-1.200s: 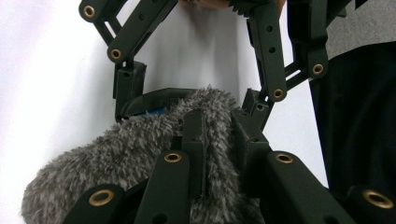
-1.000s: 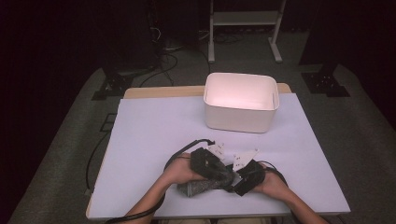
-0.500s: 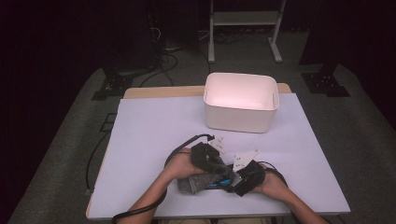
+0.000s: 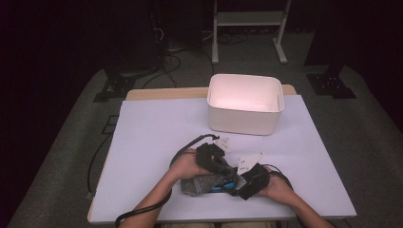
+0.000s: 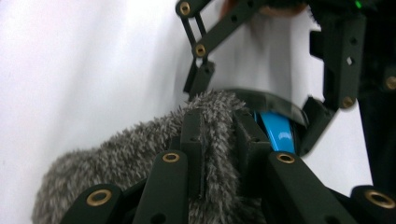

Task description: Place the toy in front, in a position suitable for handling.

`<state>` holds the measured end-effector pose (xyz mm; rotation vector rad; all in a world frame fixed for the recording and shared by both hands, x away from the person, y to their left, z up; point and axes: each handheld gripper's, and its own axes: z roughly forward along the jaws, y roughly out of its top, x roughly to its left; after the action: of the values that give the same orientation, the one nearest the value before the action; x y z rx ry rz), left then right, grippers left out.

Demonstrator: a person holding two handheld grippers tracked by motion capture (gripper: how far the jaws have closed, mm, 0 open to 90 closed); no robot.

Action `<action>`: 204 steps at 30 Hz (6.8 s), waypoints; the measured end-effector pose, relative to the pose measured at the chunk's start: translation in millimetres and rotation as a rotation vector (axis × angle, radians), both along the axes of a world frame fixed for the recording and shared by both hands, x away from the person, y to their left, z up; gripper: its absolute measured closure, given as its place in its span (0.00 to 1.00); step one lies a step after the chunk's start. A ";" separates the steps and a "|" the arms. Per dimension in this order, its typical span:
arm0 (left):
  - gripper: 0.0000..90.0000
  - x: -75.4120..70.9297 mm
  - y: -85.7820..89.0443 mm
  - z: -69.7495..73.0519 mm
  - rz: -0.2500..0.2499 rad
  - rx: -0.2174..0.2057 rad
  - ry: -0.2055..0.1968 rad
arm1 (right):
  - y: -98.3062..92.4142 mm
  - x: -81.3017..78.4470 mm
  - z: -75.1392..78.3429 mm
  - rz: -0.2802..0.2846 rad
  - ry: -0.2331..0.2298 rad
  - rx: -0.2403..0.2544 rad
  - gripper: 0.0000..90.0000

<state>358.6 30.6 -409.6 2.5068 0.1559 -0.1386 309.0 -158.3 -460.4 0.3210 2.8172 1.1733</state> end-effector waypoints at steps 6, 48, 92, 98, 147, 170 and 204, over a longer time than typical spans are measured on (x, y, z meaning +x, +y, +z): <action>0.84 0.2 28.9 1.5 0.046 -0.008 0.017 | -0.3 0.0 -0.3 0.002 -0.003 0.000 0.26; 0.83 -19.8 -20.5 3.6 -0.114 -0.001 -0.015 | -1.1 -1.3 -1.5 -0.006 0.000 0.012 0.26; 0.84 -26.4 79.3 -7.8 0.076 -0.017 0.031 | 0.1 2.3 1.9 0.000 0.026 -0.012 0.25; 0.84 -25.6 74.6 -8.9 0.069 -0.028 0.039 | -4.0 10.7 12.3 -0.035 0.139 0.025 0.19; 0.85 -8.1 66.2 15.7 0.038 -0.006 0.107 | 6.4 -13.6 24.1 -0.020 -0.065 0.038 0.34; 0.86 -46.2 78.8 28.6 -0.044 -0.107 0.113 | 36.5 -24.6 18.2 0.173 0.097 -0.020 0.62; 0.87 -28.0 60.3 41.3 -0.003 0.006 -0.007 | -1.3 -6.0 19.2 0.060 0.010 0.033 0.61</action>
<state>330.6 90.9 -368.3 2.5136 0.1504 -0.1307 303.1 -159.6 -441.2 0.2471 2.8380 1.2337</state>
